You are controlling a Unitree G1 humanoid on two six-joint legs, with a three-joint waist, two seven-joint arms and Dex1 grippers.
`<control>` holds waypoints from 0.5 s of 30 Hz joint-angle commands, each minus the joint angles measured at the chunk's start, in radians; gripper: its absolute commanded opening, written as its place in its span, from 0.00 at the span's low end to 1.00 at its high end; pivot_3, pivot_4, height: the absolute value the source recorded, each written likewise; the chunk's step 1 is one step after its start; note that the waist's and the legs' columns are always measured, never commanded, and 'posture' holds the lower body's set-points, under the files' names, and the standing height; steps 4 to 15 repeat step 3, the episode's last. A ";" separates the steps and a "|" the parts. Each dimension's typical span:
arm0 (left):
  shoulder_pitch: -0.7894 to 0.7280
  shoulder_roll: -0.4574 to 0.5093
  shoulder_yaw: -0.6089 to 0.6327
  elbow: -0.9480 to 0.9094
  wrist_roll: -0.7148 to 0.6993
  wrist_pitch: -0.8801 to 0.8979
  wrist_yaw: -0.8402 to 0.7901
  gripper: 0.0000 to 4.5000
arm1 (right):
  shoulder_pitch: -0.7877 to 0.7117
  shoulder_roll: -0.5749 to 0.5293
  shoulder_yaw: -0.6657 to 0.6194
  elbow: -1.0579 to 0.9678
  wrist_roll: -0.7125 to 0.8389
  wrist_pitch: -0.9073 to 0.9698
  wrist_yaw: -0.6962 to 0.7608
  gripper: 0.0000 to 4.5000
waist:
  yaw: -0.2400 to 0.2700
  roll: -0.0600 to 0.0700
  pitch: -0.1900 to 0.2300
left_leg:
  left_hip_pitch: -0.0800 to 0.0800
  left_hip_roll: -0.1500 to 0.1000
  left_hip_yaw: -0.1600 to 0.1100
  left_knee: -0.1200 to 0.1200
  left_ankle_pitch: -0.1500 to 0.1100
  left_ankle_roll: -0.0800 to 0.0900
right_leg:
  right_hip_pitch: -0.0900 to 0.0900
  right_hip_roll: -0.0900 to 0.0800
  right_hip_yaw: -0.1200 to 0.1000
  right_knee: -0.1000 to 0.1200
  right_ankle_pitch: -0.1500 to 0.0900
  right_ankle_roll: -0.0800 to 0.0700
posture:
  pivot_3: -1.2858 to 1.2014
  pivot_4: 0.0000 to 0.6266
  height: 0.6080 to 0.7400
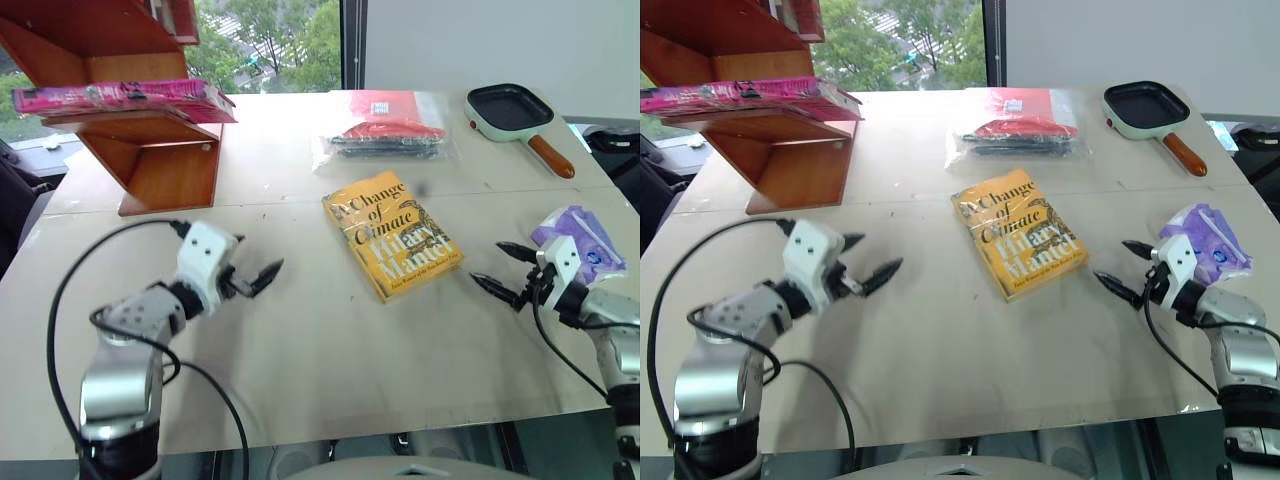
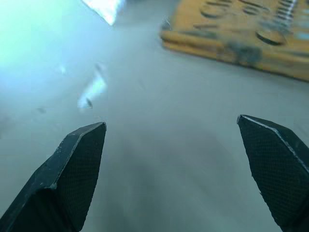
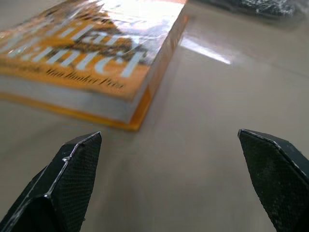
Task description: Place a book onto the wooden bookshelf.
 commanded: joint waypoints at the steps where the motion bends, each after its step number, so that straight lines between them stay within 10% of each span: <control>1: 0.098 0.006 -0.056 -0.022 -0.020 -0.078 0.003 0.99 | 0.031 -0.007 -0.017 -0.022 -0.012 -0.064 -0.008 1.00 | 0.001 0.001 0.000 | 0.008 0.000 -0.001 -0.001 -0.002 0.003 | 0.008 0.000 0.000 -0.001 0.000 0.000 | 0.52 0.24 1.00; 15: 0.130 0.001 -0.071 0.008 -0.032 -0.108 0.012 0.99 | 0.041 -0.003 -0.020 -0.020 -0.016 -0.075 -0.021 1.00 | 0.002 0.000 0.000 | 0.015 0.002 -0.001 -0.002 -0.002 0.003 | 0.015 0.001 -0.002 -0.004 -0.003 -0.004 | 0.52 0.24 1.00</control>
